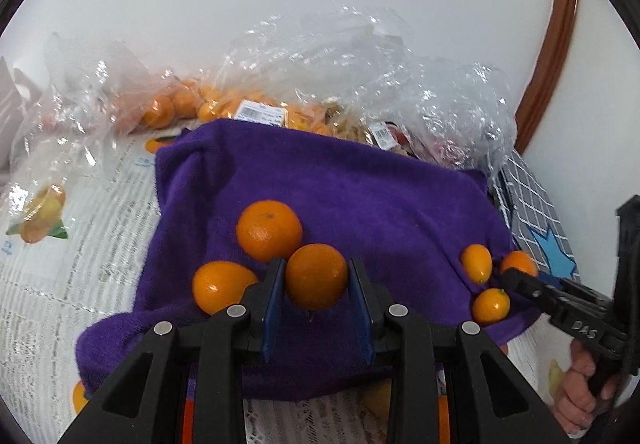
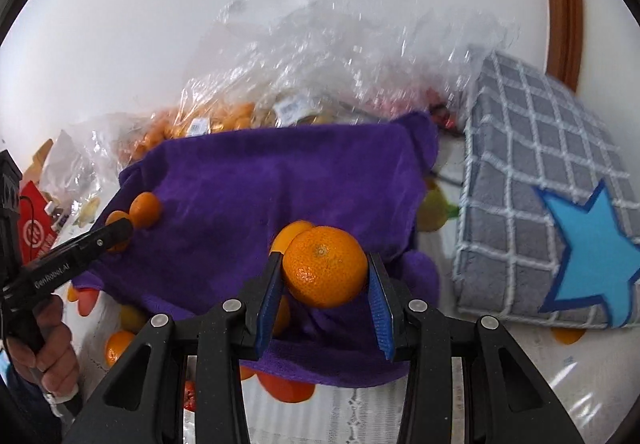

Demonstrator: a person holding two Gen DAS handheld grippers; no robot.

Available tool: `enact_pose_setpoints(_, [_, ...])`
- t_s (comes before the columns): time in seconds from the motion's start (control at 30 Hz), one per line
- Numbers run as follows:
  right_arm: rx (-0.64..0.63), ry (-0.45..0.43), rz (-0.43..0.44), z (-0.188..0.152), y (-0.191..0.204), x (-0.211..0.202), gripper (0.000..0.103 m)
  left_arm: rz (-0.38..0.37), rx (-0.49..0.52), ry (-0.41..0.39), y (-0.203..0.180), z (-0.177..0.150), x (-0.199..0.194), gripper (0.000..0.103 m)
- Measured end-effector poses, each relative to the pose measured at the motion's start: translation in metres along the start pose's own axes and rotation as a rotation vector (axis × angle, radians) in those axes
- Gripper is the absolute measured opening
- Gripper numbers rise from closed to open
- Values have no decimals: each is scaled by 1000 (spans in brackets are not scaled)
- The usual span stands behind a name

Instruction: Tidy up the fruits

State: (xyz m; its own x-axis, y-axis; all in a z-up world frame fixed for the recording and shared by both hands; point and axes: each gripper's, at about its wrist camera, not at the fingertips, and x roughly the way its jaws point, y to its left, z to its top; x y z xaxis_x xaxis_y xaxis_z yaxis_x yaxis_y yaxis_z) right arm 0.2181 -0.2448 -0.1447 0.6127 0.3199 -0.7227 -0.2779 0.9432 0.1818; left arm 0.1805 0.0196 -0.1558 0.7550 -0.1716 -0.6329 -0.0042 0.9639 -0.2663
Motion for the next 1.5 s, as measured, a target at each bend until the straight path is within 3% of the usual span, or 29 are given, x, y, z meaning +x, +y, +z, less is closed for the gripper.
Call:
enact_pose_setpoints(0.67, [-29,20,-41,-4,5,9,43,36,25,17,-3,-2,5,30])
enact_pose_setpoints(0.9, [-15,-53,-68,-6,5,-7,59,24,5,16,0,-2,3,30])
enact_pose_setpoints(1.07, [24,-66,-24,-9,5,-13,59,15,-21,-7,3,-3,-3,30])
enact_pose_setpoints(1.23, [-19,-150,-13,-16,16,-34,56,-1,-5,-56,-2,-4,-14,30])
enact_pose_setpoints(1.37, [-3,-225,-51,-28,19,-54,56,-17,-14,-86,-1,-8,-24,30])
enact_pose_setpoints(1.5, [-4,-225,-126,-44,28,-68,55,-61,-52,-70,9,-13,-33,30])
